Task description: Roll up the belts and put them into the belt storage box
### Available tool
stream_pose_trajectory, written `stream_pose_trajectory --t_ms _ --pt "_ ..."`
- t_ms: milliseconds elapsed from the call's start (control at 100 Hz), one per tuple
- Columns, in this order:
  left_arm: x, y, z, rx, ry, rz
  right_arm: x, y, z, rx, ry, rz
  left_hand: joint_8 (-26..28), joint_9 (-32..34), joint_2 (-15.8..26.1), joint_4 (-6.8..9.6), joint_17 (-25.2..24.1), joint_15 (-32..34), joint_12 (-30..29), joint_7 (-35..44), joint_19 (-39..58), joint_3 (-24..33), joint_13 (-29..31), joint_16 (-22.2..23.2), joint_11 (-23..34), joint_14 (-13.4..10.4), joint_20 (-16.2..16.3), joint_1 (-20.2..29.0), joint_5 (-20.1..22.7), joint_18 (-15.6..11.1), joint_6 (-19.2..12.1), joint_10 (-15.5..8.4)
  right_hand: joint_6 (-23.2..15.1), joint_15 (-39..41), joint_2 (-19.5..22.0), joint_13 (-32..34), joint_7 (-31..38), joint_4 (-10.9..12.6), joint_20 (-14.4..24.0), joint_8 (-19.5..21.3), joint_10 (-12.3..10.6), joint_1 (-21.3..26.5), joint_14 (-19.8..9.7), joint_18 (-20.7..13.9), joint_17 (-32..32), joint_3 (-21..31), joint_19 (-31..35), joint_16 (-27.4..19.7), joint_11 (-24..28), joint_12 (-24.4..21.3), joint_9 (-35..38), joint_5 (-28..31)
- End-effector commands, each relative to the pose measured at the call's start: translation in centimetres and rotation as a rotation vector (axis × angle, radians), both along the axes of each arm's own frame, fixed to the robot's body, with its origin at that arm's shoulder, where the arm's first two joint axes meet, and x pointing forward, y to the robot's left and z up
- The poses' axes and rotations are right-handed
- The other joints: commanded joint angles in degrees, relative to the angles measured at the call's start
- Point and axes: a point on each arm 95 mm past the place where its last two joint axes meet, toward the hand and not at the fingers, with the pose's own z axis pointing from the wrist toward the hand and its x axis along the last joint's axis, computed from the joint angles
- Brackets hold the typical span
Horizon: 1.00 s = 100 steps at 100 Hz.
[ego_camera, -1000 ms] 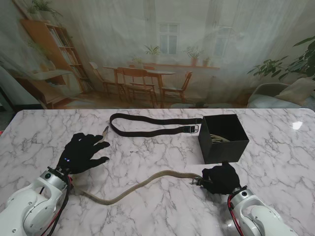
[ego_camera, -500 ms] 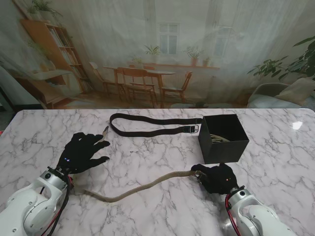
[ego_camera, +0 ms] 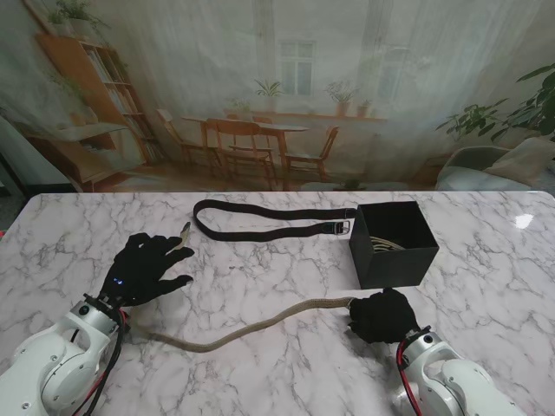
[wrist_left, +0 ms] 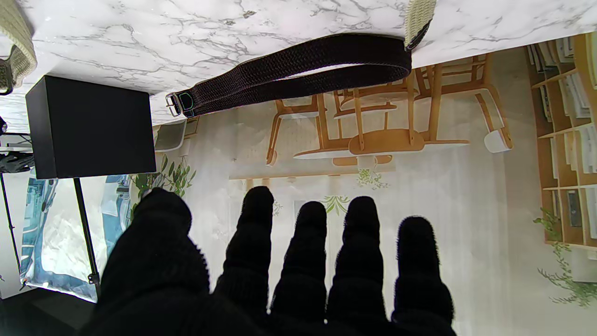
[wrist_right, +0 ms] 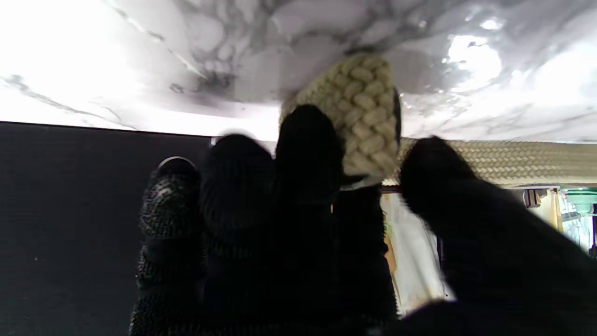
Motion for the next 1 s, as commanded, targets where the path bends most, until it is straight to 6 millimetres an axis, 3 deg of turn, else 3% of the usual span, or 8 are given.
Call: stream_pose_trajectory --t_ms 0,270,550,610,720,790,890,990 --pt "0.0 -0.2 -0.2 0.000 0.013 -0.002 -0.4 0.2 0.3 -0.011 0.018 0.018 -0.1 -2.3 3.1 -0.90 -1.0 1.1 0.5 -0.9 1.0 -1.1 -0.5 0.2 1.0 0.4 0.3 1.6 -1.5 1.4 1.3 0.3 7.0 -5.3 0.8 0.8 -3.8 3.8 0.3 8.9 -2.6 -6.5 -0.8 -1.3 -1.5 0.9 -0.5 -1.6 -6.1 -2.3 2.4 4.6" --pt "0.0 -0.2 -0.2 -0.001 0.018 -0.002 -1.4 0.2 2.2 -0.089 0.166 0.054 -0.1 -2.3 3.1 -0.91 -1.0 1.1 0.5 -0.9 1.0 -1.1 -0.5 0.2 0.9 0.4 0.2 1.5 -1.5 1.5 1.3 0.3 13.0 -26.6 3.2 -5.0 -14.3 4.7 1.7 11.2 -3.3 -11.5 -3.0 0.9 -8.4 -8.1 -3.7 -5.0 -19.7 -6.7 -4.9 -7.0" --pt "0.0 -0.1 -0.2 -0.004 0.019 0.001 -2.2 -0.3 3.8 -0.176 0.327 0.112 -0.1 -2.3 3.1 -0.92 -1.1 1.0 0.5 -0.9 0.9 -1.1 -0.5 0.2 0.9 0.5 0.2 1.4 -1.5 1.5 1.3 0.3 14.2 -37.8 -4.6 -14.7 -21.4 10.7 3.0 12.8 -7.0 -1.9 -7.7 0.0 -13.8 12.6 -9.4 -9.1 -25.3 -11.3 -16.9 -20.4" --pt "0.0 -0.1 -0.2 -0.005 0.019 0.001 -2.2 -0.3 3.8 -0.193 0.315 0.114 -0.1 -2.2 3.1 -0.93 -1.1 1.1 0.5 -0.9 0.9 -1.1 -0.5 0.2 0.9 0.5 0.2 1.4 -1.5 1.5 1.4 0.4 12.6 -36.8 -9.7 -14.3 -20.4 7.7 3.2 14.3 -9.0 6.9 -8.7 -1.3 -12.5 20.1 -9.5 -7.3 -25.3 -10.1 -16.1 -20.4" --pt "0.0 -0.2 -0.2 -0.006 0.020 0.002 -1.8 -0.1 3.3 -0.192 0.233 0.108 -0.1 -2.2 3.1 -0.92 -1.1 1.1 0.5 -0.9 0.9 -1.1 -0.5 0.2 0.9 0.5 0.2 1.5 -1.5 1.5 1.3 0.4 8.4 -33.7 -11.3 -10.0 -15.4 3.5 3.6 17.2 -10.3 14.6 -7.7 -2.6 -9.4 19.7 -7.4 -3.5 -23.2 -7.8 -11.7 -17.5" --pt "0.0 -0.2 -0.2 -0.006 0.022 0.002 -1.5 0.1 2.8 -0.172 0.166 0.100 -0.1 -2.3 3.1 -0.92 -1.1 1.0 0.5 -0.9 0.9 -1.1 -0.6 0.2 0.9 0.4 0.2 1.4 -1.5 1.5 1.3 0.3 4.3 -29.2 -9.4 -7.0 -9.1 0.1 3.9 19.3 -7.8 12.8 -6.3 -1.6 -8.4 11.3 -5.6 -2.6 -21.2 -2.8 -7.8 -15.0" --pt "0.0 -0.2 -0.2 -0.006 0.024 0.002 -1.2 0.2 2.3 -0.159 0.131 0.087 -0.1 -2.3 3.2 -0.93 -1.1 1.1 0.5 -0.9 0.9 -1.1 -0.5 0.2 0.9 0.4 0.2 1.4 -1.6 1.5 1.3 0.4 -4.6 -23.7 -4.2 -6.1 6.0 -2.4 4.1 14.4 -5.2 8.0 -3.6 0.2 -9.6 3.6 -4.7 -0.5 -11.9 4.3 -9.3 -15.6" --pt "0.1 -0.2 -0.3 -0.006 0.027 0.003 -1.1 0.3 2.0 -0.155 0.130 0.073 -0.1 -2.5 3.2 -0.92 -1.1 1.0 0.5 -0.9 0.8 -1.1 -0.6 0.2 0.8 0.5 0.2 1.4 -1.6 1.5 1.3 0.4 -10.9 -22.5 -1.0 -13.8 9.5 -3.1 4.5 12.8 -3.0 7.7 -2.5 0.7 -13.0 0.3 -5.6 2.4 -7.1 12.5 -18.0 -11.6"
